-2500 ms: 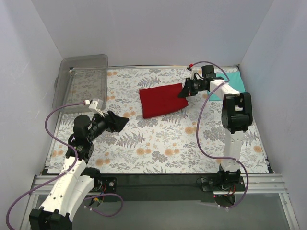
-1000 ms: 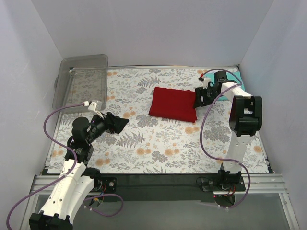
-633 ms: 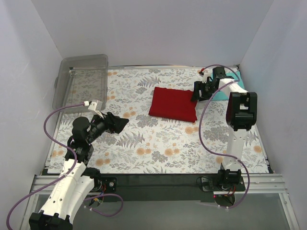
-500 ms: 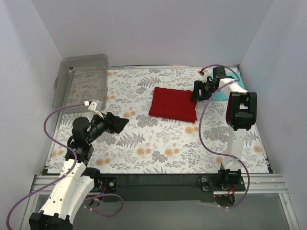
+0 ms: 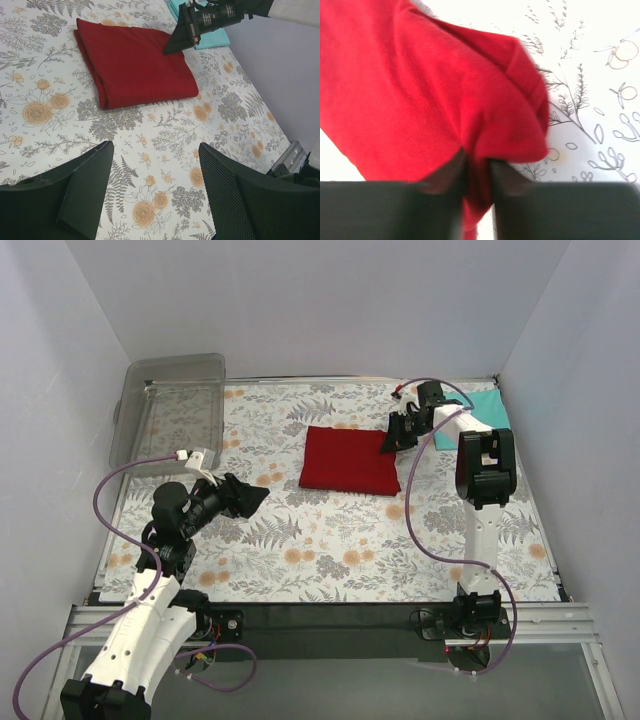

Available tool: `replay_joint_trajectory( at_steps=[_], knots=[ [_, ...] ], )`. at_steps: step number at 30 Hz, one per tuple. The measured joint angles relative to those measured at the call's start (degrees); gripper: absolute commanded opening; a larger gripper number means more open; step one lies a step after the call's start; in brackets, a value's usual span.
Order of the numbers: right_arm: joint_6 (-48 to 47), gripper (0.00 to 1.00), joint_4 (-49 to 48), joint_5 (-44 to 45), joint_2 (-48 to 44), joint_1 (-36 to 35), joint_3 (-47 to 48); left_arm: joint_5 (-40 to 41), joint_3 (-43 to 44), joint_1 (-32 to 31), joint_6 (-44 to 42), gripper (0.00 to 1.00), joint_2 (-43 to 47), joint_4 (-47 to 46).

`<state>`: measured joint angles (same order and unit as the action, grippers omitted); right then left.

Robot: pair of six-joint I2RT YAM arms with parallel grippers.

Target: Fold and stack the t-shirts

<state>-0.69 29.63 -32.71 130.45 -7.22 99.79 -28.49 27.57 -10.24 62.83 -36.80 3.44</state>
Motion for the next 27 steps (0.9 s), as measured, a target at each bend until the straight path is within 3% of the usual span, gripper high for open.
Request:
replay_joint_trajectory(
  at_steps=[2, 13, 21, 27],
  knots=[
    [0.4, 0.01, 0.0, 0.0, 0.7, -0.1, 0.3, 0.0, 0.0, 0.0, 0.0, 0.64, 0.0, 0.0],
    [-5.5, 0.01, -0.2, -4.8, -0.8, 2.1, -0.2, 0.0, 0.2, 0.0, -0.2, 0.64, 0.1, 0.1],
    [-12.0, 0.01, -0.2, -3.2, -9.9, 4.4, 0.1, 0.0, 0.2, 0.0, -0.4, 0.64, 0.2, 0.1],
    [-14.6, 0.01, 0.5, -0.7, -10.6, 5.4, 2.5, 0.0, 0.2, 0.0, -0.4, 0.64, 0.2, 0.1]
  ],
)
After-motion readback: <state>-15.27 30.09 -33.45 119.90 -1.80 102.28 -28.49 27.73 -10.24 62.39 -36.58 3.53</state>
